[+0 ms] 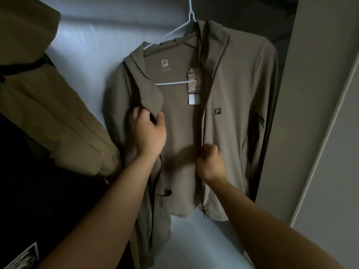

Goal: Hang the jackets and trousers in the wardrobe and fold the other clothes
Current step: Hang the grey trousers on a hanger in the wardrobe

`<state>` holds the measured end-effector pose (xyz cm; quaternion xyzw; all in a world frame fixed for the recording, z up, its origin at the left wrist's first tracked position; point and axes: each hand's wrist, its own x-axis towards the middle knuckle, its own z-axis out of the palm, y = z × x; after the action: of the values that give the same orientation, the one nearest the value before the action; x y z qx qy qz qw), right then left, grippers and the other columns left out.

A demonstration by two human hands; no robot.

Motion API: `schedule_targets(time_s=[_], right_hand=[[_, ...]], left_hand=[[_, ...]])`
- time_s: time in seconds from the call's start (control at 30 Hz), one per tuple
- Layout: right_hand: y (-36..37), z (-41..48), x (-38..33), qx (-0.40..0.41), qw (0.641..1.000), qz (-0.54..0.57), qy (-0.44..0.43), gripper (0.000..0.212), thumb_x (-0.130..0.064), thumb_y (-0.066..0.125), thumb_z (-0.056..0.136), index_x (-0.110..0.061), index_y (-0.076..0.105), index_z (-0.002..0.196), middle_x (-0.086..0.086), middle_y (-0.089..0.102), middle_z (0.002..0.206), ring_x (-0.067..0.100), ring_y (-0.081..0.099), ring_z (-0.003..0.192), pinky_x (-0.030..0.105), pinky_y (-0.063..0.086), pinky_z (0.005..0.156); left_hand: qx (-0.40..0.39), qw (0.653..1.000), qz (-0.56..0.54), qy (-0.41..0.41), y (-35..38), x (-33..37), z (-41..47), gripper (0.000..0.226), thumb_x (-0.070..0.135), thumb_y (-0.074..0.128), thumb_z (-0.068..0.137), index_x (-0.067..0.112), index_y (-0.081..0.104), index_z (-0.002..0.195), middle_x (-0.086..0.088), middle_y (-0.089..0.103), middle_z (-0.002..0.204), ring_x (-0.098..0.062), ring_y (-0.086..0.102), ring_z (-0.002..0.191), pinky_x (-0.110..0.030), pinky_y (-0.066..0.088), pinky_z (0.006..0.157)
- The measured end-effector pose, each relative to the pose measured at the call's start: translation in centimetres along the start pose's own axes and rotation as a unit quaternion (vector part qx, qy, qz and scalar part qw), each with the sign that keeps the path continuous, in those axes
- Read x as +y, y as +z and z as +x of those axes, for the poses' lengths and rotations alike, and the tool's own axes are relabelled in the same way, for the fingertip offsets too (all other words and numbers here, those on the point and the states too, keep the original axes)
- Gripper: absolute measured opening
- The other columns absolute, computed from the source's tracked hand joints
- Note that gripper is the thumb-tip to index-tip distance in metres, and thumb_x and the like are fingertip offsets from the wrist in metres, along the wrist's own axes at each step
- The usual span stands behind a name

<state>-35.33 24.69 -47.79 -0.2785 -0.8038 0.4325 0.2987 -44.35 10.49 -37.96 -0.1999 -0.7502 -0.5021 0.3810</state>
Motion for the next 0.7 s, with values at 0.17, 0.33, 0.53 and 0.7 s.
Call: schedule_targets(time_s=[0.17, 0.33, 0.53, 0.7], right_hand=[[0.6, -0.3, 0.3, 0.051, 0.997, 0.034, -0.044, 0.045, -0.037, 0.068, 0.092, -0.025, 0.048, 0.131, 0.001, 0.055, 0.126, 0.022, 0.062, 0.108, 0.044, 0.054, 0.096], [-1.5, 1.9, -5.5, 0.188, 0.961, 0.087, -0.183, 0.050, -0.051, 0.068, 0.088, -0.023, 0.053, 0.126, -0.005, 0.052, 0.111, 0.001, 0.050, 0.097, 0.024, 0.046, 0.084], [-8.2, 7.4, -16.4, 0.203, 0.939, 0.169, -0.221, 0.061, -0.061, 0.068, 0.083, -0.021, 0.058, 0.128, -0.003, 0.067, 0.122, 0.013, 0.063, 0.114, 0.030, 0.050, 0.099], [-11.0, 9.3, -18.3, 0.125, 0.964, 0.140, -0.187, 0.039, -0.028, 0.066, 0.087, -0.016, 0.065, 0.124, 0.004, 0.072, 0.115, 0.026, 0.066, 0.112, 0.045, 0.053, 0.098]], left_hand=[[0.036, 0.993, -0.110, 0.001, 0.4, 4.0, 2.5, 0.047, 0.018, 0.063, 0.095, -0.006, 0.054, 0.135, -0.023, 0.049, 0.141, -0.033, 0.047, 0.131, -0.018, 0.029, 0.110], [0.071, 0.983, -0.169, -0.031, 0.9, 7.8, 6.4, 0.046, 0.018, 0.061, 0.097, -0.004, 0.052, 0.137, -0.021, 0.043, 0.148, -0.029, 0.046, 0.135, -0.016, 0.028, 0.110], [0.096, 0.973, -0.204, -0.052, 2.0, 11.8, 9.4, 0.043, 0.017, 0.055, 0.101, 0.003, 0.050, 0.141, -0.014, 0.048, 0.146, -0.020, 0.049, 0.130, 0.004, 0.024, 0.091], [0.099, 0.983, -0.152, 0.006, 2.2, 14.6, 10.7, 0.037, 0.018, 0.056, 0.099, 0.009, 0.057, 0.135, -0.009, 0.050, 0.144, -0.013, 0.050, 0.119, 0.014, 0.016, 0.074]])
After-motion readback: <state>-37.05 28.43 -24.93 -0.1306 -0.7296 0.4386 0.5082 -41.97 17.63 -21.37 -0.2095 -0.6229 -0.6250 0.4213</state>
